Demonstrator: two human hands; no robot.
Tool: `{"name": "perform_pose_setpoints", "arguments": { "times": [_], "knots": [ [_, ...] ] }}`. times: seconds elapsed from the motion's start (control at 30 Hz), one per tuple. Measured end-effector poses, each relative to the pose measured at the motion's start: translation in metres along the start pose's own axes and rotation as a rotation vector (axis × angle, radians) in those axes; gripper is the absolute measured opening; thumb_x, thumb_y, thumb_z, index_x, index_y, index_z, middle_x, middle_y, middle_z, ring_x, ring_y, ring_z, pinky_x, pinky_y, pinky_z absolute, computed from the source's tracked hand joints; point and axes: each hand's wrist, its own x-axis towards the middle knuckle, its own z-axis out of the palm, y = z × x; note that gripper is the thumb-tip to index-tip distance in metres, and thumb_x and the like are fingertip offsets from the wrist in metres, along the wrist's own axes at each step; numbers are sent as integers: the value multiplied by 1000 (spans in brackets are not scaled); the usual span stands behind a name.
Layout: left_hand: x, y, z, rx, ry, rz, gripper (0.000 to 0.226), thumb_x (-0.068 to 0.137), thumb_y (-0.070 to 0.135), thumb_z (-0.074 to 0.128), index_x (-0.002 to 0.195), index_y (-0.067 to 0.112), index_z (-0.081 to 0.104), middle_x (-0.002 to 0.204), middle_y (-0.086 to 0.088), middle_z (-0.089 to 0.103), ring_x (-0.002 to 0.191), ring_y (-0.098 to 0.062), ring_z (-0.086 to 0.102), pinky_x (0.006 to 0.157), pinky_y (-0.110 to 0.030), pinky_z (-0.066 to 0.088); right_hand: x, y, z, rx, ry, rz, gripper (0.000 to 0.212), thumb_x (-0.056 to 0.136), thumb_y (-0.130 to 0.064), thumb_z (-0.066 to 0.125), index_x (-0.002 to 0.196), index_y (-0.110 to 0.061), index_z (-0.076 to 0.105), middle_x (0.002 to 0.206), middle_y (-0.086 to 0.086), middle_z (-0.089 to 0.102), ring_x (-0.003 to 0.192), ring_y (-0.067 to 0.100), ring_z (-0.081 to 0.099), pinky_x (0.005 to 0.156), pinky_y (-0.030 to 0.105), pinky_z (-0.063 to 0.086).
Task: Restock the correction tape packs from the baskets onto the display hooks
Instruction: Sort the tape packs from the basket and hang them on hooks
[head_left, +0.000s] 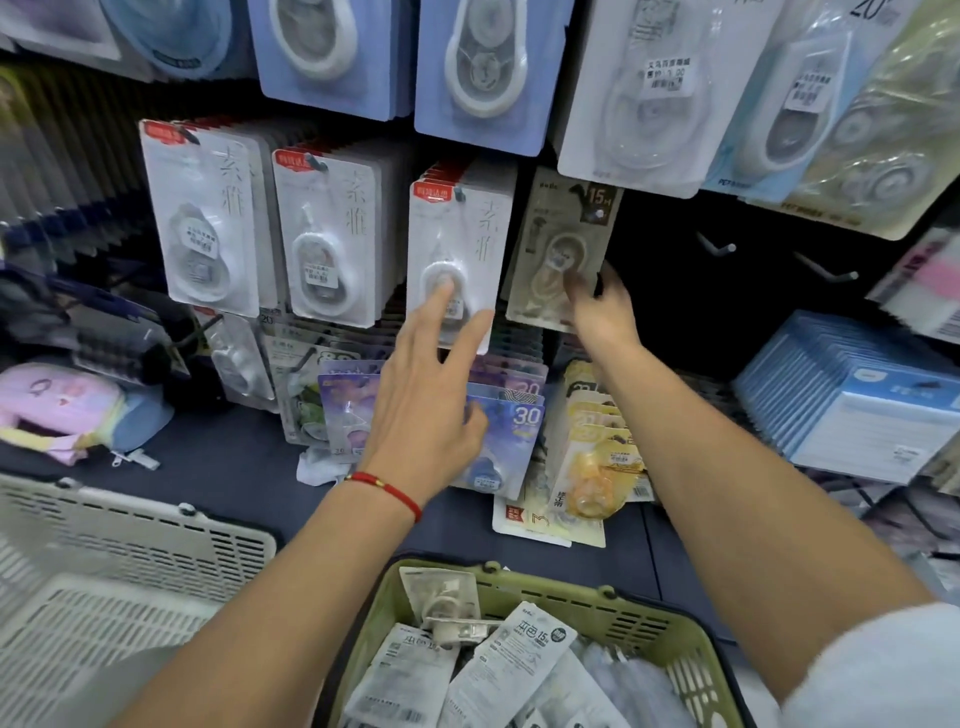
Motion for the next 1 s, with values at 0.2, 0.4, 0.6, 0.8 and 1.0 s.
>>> {"name": "perform_pose_setpoints", "arguments": {
  "times": [0.2,0.4,0.6,0.8,1.0],
  "knots": [
    [-24,0,-4,-50,-82,-42,80,85,4,69,158,20,40,168,-11,23,152,-35,24,120,-45,30,-48,15,-26,-215,-13,-34,47,104,-37,58,146,-15,52,118,-5,66,113,12,63,96,24,51],
    [-92,-1,-1,-24,-552,-164,73,93,22,68,157,26,35,139,-9,52,132,-32,45,110,-44,40,-193,61,-87,-474,-517,-166,5,98,-23,68,102,-23,71,98,-10,71,88,5,67,84,21,52],
    [-150,18,30,128,-913,-65,53,98,36,60,149,37,45,143,2,55,137,-25,46,106,-36,42,-289,120,-109,-955,-1101,156,93,88,-76,59,161,-28,27,165,0,32,149,27,36,114,45,42],
    [-185,28,64,-7,-1174,-126,44,101,35,61,143,32,52,136,-1,57,129,-22,51,103,-32,44,-320,163,-126,-940,-1193,277,115,78,-74,72,163,-27,10,163,2,17,141,28,41,110,44,46],
    [-187,39,78,-123,-1115,-222,44,98,30,67,141,29,57,127,1,59,112,-17,56,98,-32,49,-316,167,-144,-716,-931,198,52,95,-28,65,144,-27,47,126,-4,63,111,21,65,80,30,56]
  ]
}}
